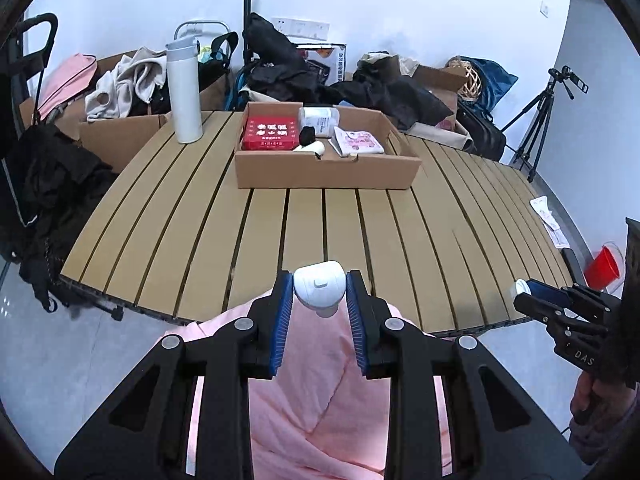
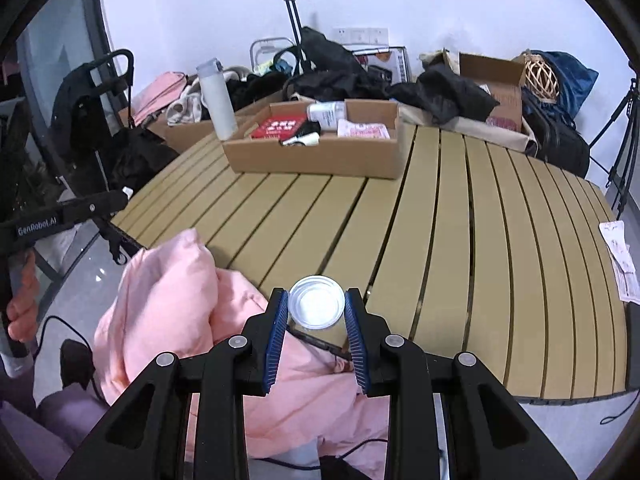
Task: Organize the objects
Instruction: 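Carry both white lids into the cardboard tray and open both grippers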
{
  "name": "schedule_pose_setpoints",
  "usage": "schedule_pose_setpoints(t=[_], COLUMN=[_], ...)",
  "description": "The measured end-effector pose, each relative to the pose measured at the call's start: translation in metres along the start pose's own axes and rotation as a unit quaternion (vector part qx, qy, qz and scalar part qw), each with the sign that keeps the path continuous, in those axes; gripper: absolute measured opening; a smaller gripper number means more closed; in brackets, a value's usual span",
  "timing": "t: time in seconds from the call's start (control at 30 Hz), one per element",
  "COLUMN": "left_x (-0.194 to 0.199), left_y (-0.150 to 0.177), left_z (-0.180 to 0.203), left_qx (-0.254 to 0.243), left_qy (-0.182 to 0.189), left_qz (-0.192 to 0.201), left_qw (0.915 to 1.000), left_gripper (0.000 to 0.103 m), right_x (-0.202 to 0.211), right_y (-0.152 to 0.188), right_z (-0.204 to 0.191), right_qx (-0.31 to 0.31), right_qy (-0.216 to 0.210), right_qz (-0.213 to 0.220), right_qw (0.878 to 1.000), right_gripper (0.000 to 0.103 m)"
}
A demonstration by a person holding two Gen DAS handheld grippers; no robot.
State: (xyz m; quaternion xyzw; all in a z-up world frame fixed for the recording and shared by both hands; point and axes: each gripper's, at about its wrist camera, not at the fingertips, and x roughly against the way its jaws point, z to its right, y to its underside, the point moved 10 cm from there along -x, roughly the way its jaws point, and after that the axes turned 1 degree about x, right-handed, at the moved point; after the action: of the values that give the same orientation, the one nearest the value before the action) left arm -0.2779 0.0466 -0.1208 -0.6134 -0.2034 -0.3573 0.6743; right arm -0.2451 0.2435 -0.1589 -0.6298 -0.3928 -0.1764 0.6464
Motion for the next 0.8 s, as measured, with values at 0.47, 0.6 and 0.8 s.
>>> schedule_pose_setpoints(t=[0.47, 0.6, 0.8], left_x=[0.002, -0.020, -0.091], left_y=[-0.121, -0.166, -0.221], left_z=[0.013, 0.023, 0.022], left_qx=[-0.042, -0.046, -0.033], left_qy=[0.074, 0.080, 0.073], left_qz=[-0.050, -0.062, -0.095], left_qw=[0.9951, 0.9938, 0.9923], left_gripper=[0.024, 0.024, 0.024], right_x=[0.035, 0.018, -0.046], right_y=[-0.119, -0.166, -0.228], right_z=[0.010, 0.016, 0.040], right_qx=[0.077, 0.070, 0.040], right_qy=[-0.104, -0.130, -0.152], right_qz=[-0.026, -0.050, -0.074], right_qw=[0.991, 0.988, 0.985], right_gripper=[0.032, 0.032, 0.032])
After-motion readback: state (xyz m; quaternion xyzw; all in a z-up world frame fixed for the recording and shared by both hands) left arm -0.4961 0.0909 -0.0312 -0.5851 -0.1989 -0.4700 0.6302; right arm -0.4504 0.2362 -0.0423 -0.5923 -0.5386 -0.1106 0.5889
